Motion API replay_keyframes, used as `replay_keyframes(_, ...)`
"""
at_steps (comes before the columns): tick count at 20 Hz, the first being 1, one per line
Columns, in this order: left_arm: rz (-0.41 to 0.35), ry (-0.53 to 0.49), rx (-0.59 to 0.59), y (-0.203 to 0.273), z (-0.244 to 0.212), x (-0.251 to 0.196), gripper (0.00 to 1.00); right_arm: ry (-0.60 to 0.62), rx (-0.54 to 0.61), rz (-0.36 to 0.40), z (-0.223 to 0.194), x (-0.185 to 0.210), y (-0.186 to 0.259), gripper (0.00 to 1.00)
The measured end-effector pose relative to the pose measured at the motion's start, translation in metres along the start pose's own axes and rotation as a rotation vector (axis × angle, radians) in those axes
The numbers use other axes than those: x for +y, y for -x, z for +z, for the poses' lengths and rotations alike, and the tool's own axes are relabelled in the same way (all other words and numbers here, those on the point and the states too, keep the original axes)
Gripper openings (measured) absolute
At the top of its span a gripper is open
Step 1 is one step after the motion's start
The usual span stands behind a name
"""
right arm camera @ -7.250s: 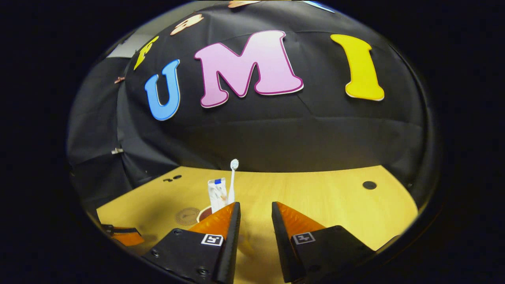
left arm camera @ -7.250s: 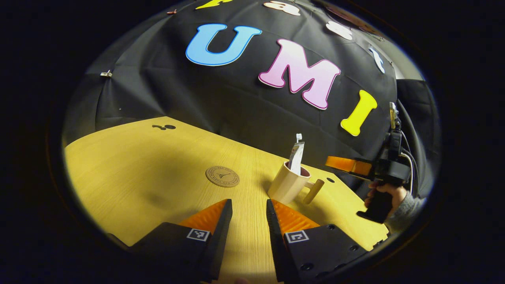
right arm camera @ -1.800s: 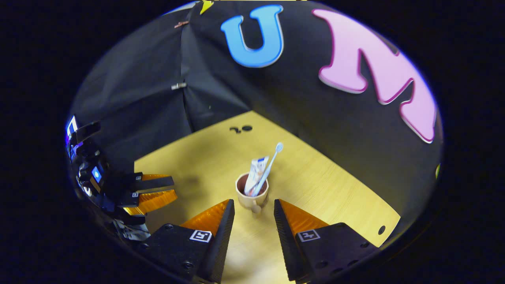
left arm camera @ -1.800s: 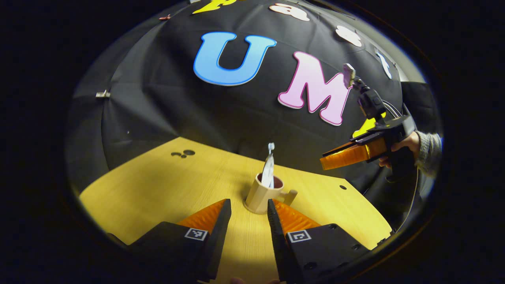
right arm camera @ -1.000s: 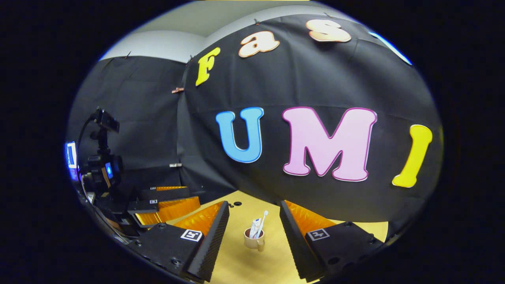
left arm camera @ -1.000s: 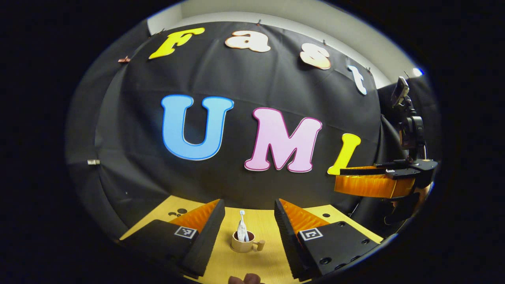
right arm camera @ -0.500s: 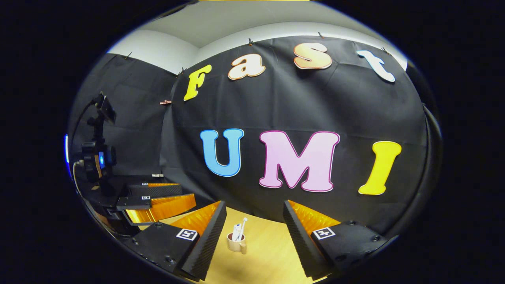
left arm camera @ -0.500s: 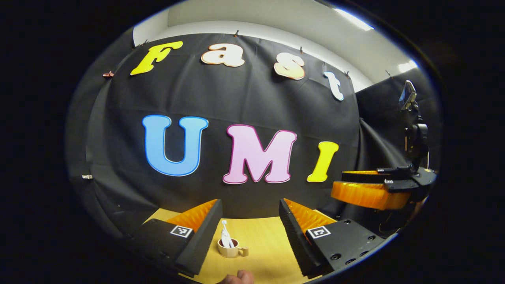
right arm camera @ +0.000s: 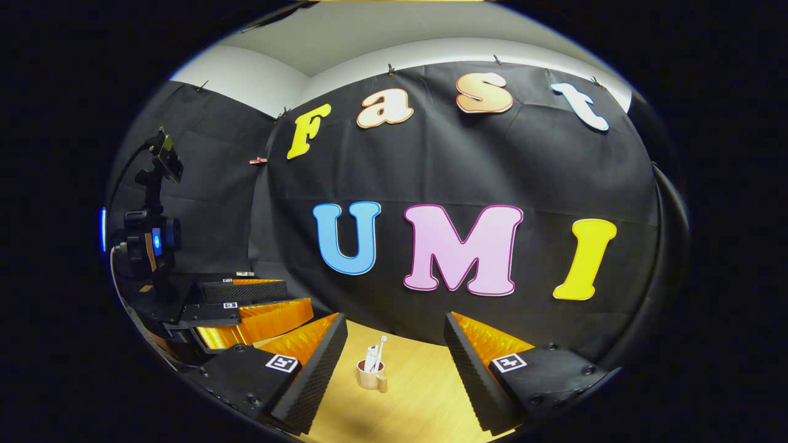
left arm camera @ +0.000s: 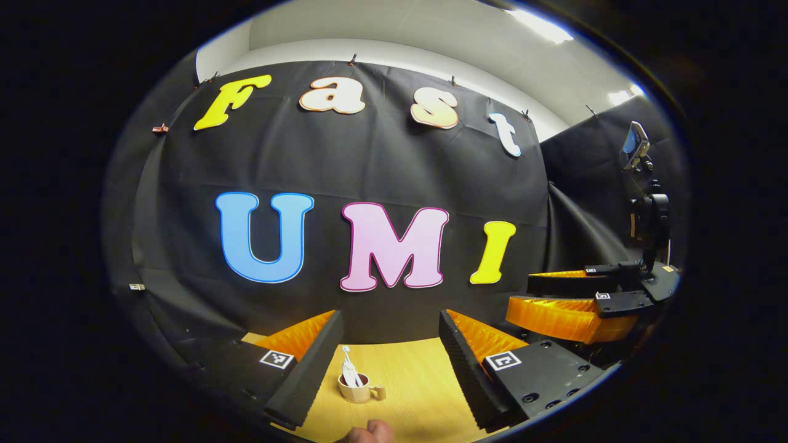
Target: Put the toothbrush and toothpaste on the desktop into the cup, then pick up the cup and place it on the coaster on the desktop.
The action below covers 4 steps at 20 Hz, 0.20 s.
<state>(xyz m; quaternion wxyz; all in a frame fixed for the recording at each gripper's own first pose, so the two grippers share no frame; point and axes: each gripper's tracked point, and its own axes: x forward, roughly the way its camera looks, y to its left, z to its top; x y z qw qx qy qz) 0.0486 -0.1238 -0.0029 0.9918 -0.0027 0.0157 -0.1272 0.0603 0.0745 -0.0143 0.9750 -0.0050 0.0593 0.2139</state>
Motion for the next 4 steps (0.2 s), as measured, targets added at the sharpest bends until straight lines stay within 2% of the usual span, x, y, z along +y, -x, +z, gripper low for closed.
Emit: replay_keyframes(4,0.002,0.0,0.006,0.0017,0.0001,-0.0027,0.97,-0.011,0.005,-0.008,-0.0014,-0.0032,0.0021,0.97)
